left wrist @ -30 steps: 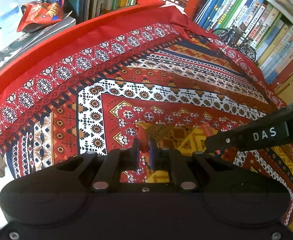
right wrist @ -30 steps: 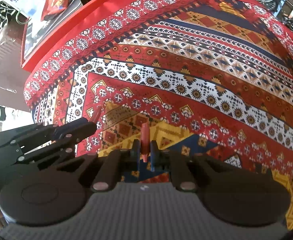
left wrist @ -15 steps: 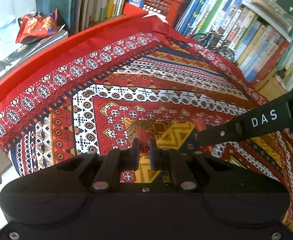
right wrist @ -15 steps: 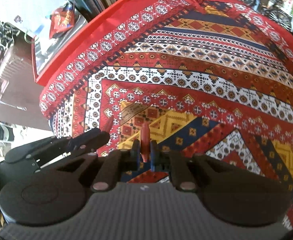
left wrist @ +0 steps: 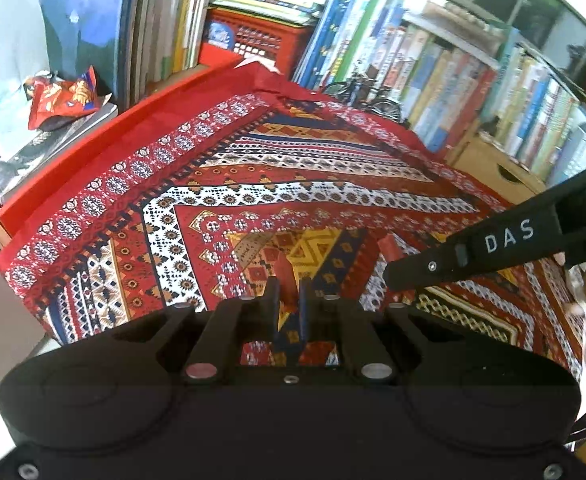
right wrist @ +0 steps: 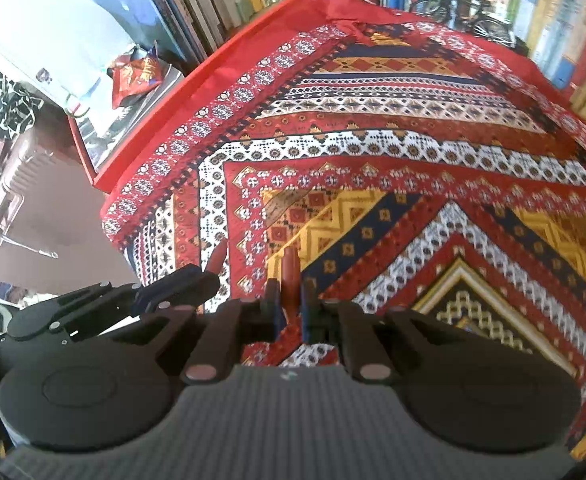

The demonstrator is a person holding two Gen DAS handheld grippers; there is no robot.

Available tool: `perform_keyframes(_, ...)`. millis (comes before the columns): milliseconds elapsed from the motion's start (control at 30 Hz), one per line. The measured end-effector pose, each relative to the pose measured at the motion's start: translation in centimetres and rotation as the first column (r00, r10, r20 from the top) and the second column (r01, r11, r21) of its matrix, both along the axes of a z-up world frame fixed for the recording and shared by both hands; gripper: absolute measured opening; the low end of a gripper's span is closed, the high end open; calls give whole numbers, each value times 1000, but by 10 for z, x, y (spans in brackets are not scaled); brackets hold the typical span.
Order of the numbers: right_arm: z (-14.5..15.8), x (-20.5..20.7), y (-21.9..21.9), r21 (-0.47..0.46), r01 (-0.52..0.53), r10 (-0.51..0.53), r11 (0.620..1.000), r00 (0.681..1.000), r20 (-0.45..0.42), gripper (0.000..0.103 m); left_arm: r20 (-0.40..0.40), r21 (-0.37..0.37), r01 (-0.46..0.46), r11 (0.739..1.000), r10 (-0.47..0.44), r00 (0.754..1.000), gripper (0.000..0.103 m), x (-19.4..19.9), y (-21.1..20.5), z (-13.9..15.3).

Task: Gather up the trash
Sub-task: 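Carry the red pieces over the black bin with both tools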

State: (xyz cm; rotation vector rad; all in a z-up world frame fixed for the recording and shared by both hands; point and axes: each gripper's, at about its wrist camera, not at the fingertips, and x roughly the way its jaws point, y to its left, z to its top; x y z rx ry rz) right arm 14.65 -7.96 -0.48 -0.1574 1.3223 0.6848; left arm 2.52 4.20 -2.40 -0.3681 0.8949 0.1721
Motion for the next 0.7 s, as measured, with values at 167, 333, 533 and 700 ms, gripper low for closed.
perform_keyframes(167,3,-35,-8,-1,43,-43,999,999,-4,13,10,5,35,999,-35,999,9,-34,-4,8)
perform_keyframes(333,0,-73,-11,-2,60,-60,998,998,-11,13,8,13,57,998,-57,998,9,-73,-4,10)
perform_keyframes(533,-11,-118,-11,4,73,-73,997,997,-33,13,-8,11,64,998,-64,998,9,-121,-3,4)
perform_keyframes(700,-25,-153,-6,6,72,-72,997,995,-67,13,-38,13,64,998,-64,997,9,-161,0,-7)
